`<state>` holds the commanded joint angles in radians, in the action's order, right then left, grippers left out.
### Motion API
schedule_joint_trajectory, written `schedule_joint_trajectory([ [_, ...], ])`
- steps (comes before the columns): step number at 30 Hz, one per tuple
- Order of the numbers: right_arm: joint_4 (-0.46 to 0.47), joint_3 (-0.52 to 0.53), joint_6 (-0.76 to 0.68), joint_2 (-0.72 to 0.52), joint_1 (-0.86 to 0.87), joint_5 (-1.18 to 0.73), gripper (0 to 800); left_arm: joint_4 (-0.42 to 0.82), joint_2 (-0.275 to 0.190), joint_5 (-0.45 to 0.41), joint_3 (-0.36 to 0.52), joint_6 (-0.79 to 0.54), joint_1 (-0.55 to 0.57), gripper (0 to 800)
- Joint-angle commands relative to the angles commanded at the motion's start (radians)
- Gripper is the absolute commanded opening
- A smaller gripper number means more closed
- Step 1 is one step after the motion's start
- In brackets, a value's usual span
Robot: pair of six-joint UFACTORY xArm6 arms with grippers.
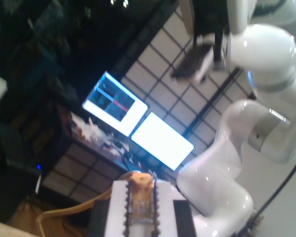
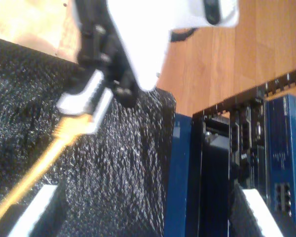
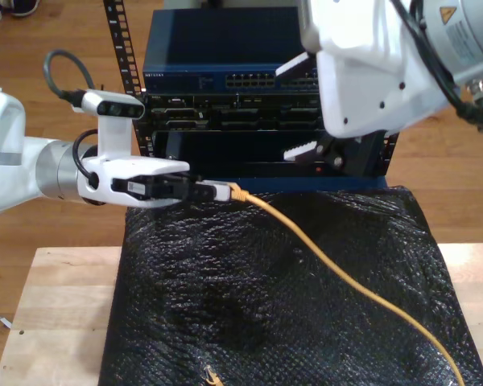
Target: Grab the cable and plug it in
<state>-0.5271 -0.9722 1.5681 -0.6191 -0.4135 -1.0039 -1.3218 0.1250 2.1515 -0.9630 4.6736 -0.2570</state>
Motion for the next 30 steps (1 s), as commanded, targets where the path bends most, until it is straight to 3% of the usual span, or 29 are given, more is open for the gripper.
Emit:
schedule_joint_trajectory([
  [12, 0.000, 0.029, 0.003, -0.018, -0.063, 0.058, 797, -0.051, 0.040, 0.044, 0.000, 0.034, -0.023, 25],
  [30, 0.002, 0.190, 0.048, -0.054, -0.216, 0.358, 781, -0.100, 0.060, 0.109, -0.002, 0.054, -0.029, 32],
])
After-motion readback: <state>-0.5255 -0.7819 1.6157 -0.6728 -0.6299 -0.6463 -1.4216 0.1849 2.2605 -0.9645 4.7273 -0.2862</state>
